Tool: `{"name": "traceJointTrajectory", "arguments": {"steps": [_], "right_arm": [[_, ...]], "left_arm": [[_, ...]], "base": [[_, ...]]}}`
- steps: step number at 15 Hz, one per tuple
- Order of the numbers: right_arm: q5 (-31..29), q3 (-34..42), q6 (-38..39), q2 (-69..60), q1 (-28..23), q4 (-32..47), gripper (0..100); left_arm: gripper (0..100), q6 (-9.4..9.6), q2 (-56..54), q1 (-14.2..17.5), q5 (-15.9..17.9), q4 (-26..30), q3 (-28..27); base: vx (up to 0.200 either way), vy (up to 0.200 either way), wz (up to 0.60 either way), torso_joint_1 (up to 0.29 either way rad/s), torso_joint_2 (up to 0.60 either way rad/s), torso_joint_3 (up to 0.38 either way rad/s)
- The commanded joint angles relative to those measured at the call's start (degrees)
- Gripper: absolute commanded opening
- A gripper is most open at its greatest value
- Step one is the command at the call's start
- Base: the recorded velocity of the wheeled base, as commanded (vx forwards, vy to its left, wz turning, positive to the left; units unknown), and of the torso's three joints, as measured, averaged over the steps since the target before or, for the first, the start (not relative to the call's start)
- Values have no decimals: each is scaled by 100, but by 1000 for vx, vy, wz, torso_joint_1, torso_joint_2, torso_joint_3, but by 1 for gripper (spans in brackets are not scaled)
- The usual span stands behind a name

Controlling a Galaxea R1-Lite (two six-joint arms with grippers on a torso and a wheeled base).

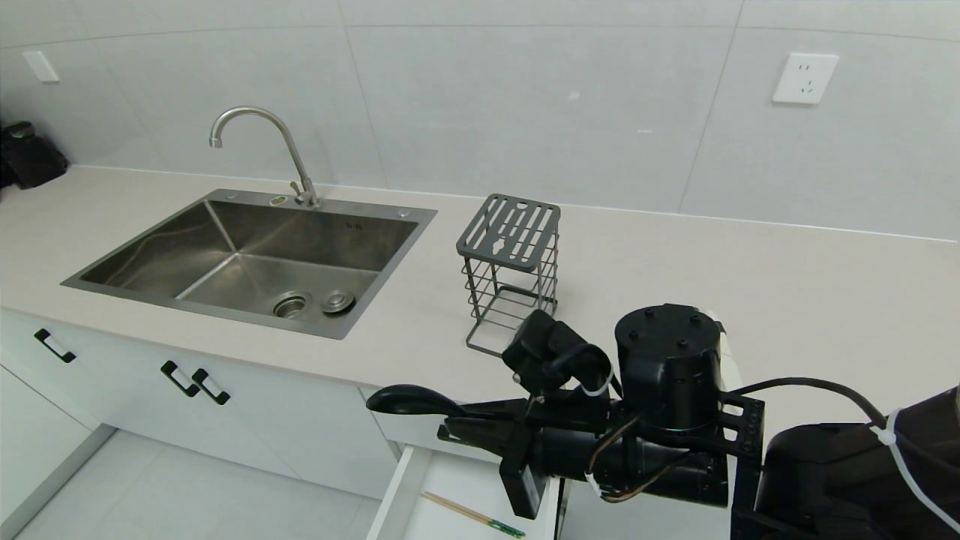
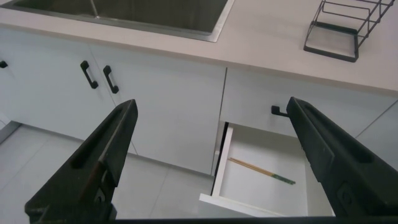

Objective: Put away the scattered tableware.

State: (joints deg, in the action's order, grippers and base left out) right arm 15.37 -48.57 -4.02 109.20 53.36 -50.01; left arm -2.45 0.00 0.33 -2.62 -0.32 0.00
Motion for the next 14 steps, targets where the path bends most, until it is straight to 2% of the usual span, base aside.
{"name": "traceJointTrajectory", "arguments": {"steps": [1,12,14], "right_arm": [[-105,-30,-2,75,8,-27,0],[-351,-4,-28,110,140,-36,0],[-395,5,-28,101,166,-36,0]], "left_arm": [[100,-1,0,2,-2,-3,0],[100,-1,0,2,-2,-3,0],[100,-1,0,2,-2,-3,0]], "base": [[0,0,0,0,0,0],[0,0,0,0,0,0],[0,0,0,-119,242,127]]}}
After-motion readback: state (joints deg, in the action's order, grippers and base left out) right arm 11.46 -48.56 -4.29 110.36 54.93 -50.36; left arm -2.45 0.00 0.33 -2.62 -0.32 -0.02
